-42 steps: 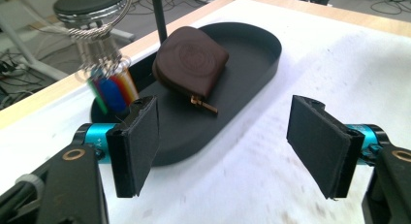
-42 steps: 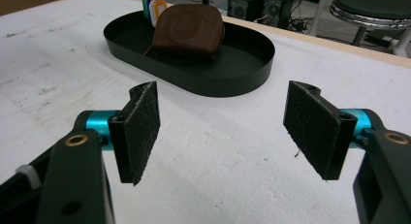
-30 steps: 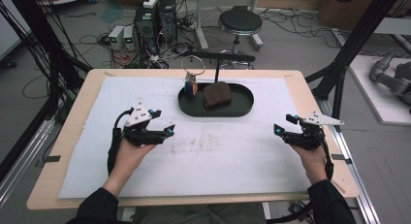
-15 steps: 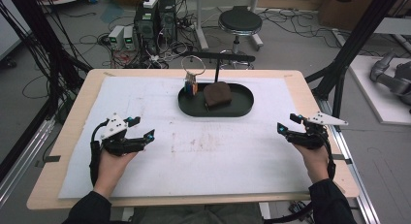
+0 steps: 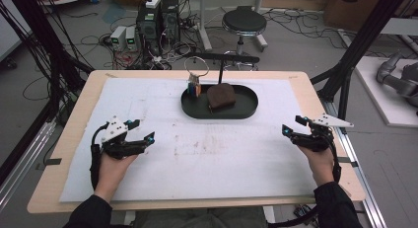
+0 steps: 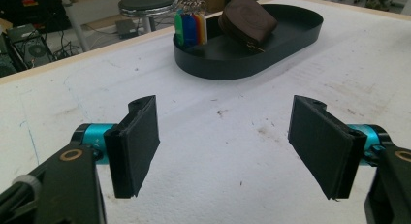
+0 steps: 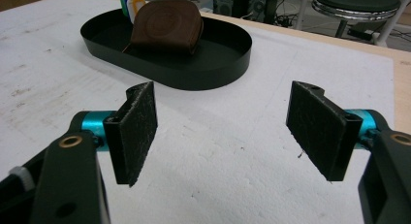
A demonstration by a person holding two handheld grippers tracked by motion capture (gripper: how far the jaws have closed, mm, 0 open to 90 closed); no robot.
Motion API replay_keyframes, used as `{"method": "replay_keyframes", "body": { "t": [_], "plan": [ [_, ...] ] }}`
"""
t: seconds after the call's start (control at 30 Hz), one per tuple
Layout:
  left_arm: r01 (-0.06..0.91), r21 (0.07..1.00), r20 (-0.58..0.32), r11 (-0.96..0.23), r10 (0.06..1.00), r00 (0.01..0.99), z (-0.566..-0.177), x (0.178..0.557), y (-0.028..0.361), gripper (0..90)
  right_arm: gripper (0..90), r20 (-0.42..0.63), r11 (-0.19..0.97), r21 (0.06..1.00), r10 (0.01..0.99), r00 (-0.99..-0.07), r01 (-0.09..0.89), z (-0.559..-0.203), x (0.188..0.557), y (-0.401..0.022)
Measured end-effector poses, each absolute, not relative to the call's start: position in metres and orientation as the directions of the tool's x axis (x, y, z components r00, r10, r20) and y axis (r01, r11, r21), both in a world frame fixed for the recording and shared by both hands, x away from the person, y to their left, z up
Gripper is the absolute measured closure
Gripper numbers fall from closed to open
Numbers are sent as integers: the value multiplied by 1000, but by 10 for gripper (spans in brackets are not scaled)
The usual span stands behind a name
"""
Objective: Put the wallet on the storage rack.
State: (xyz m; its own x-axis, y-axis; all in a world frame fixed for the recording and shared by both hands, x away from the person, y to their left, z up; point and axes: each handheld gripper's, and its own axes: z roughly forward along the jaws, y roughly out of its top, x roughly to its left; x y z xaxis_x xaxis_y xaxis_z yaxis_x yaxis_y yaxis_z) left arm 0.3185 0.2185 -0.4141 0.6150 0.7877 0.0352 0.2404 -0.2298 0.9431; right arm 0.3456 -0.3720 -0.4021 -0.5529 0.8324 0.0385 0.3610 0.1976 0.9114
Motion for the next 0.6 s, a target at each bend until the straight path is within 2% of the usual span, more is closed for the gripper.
{"method": "replay_keyframes", "body": {
  "t": [0.6],
  "plan": [
    [240,939,45,-245,782,622,-417,320,215,268,273,37,201,908,835,-550,367,-403,345,-373]
  ]
}}
